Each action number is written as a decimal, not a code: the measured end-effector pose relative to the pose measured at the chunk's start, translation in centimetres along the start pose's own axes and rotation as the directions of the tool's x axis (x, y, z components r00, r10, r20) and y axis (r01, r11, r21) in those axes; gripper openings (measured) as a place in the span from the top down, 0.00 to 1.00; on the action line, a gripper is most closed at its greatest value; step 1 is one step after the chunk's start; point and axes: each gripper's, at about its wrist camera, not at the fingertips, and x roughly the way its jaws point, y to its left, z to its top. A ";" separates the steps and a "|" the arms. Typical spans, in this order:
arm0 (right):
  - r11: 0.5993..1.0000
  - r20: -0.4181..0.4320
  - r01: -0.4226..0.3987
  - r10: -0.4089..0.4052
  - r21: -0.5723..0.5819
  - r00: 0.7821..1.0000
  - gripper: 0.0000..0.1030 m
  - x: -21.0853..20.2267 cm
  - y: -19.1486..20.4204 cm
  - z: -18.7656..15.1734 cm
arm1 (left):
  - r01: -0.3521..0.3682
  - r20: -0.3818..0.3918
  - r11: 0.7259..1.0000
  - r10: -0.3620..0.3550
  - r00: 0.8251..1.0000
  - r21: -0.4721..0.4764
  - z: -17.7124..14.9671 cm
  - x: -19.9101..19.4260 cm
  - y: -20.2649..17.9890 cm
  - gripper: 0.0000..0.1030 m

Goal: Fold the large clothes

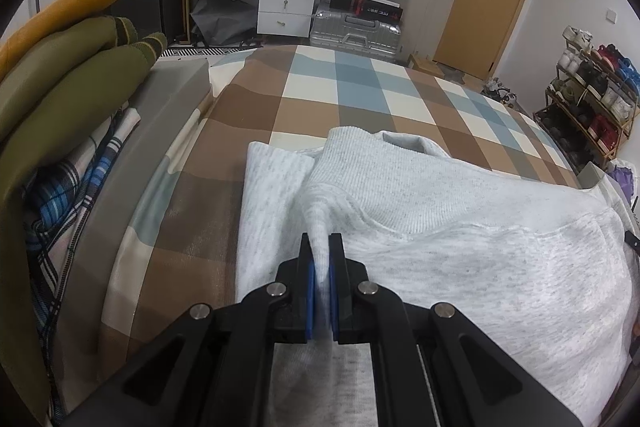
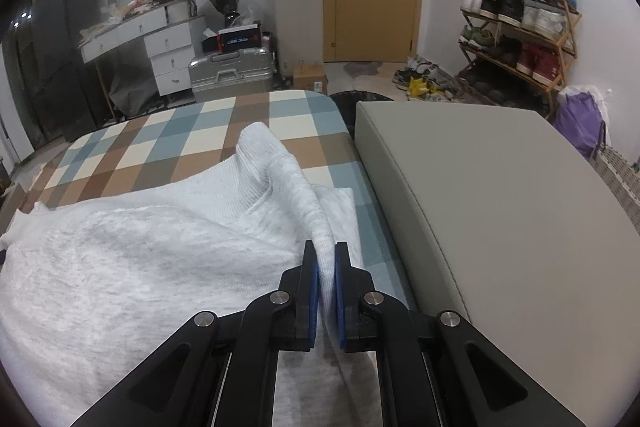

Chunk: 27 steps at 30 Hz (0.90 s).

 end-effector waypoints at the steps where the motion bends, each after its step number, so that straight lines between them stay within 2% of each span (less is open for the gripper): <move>1: 1.000 -0.009 0.004 -0.004 0.000 1.000 0.94 0.4 0.0 -0.1 | 0.000 -0.005 1.000 0.000 1.000 -0.002 0.0 0.2 0.1 0.98; 7: 1.000 -0.020 -0.006 0.007 0.016 1.000 0.90 0.4 -0.2 -0.4 | -0.040 -0.023 0.999 0.040 0.999 -0.001 -0.1 0.0 -0.2 0.93; 9: 1.000 -0.015 -0.008 0.008 0.018 1.000 0.83 -0.4 -0.2 -0.3 | -0.068 -0.024 0.998 0.068 0.997 0.000 -0.1 -0.7 -0.5 0.93; 11: 1.000 0.010 -0.018 0.018 0.012 1.000 0.63 -1.6 -0.1 -0.3 | -0.087 -0.014 0.996 0.087 0.996 0.009 -0.1 -1.7 -0.9 0.91; 13: 1.000 0.045 -0.024 0.024 0.004 0.999 0.56 -3.1 0.1 -0.3 | -0.103 -0.004 0.994 0.103 0.995 0.020 -0.2 -2.9 -1.4 0.86; 15: 0.999 0.057 -0.050 0.050 -0.001 0.997 0.56 -4.2 0.4 -0.2 | -0.105 0.014 0.994 0.104 0.994 0.031 -0.2 -4.4 -2.2 0.76; 17: 0.997 0.065 -0.078 0.078 -0.002 0.995 0.55 -5.3 0.9 -0.2 | -0.085 0.042 0.995 0.083 0.996 0.042 -0.3 -5.7 -3.1 0.60; 21: 0.990 0.070 -0.142 0.142 -0.003 0.987 0.40 -6.7 2.4 -0.4 | 0.009 0.071 0.993 -0.017 0.997 0.115 -1.2 -7.9 -6.6 0.53; 23: 0.980 0.061 -0.200 0.199 0.010 0.978 0.29 -7.2 3.6 -0.9 | 0.075 0.045 0.986 -0.082 0.996 0.149 -2.0 -7.8 -8.7 0.39; 25: 0.963 0.027 -0.269 0.269 0.003 0.963 0.22 -7.2 5.4 -1.8 | 0.135 0.000 0.970 -0.138 0.990 0.200 -3.4 -6.6 -11.1 0.39; 27: 0.945 -0.022 -0.327 0.326 -0.027 0.945 0.21 -6.8 7.8 -3.0 | 0.146 -0.064 0.958 -0.134 0.989 0.248 -4.9 -4.3 -13.0 0.39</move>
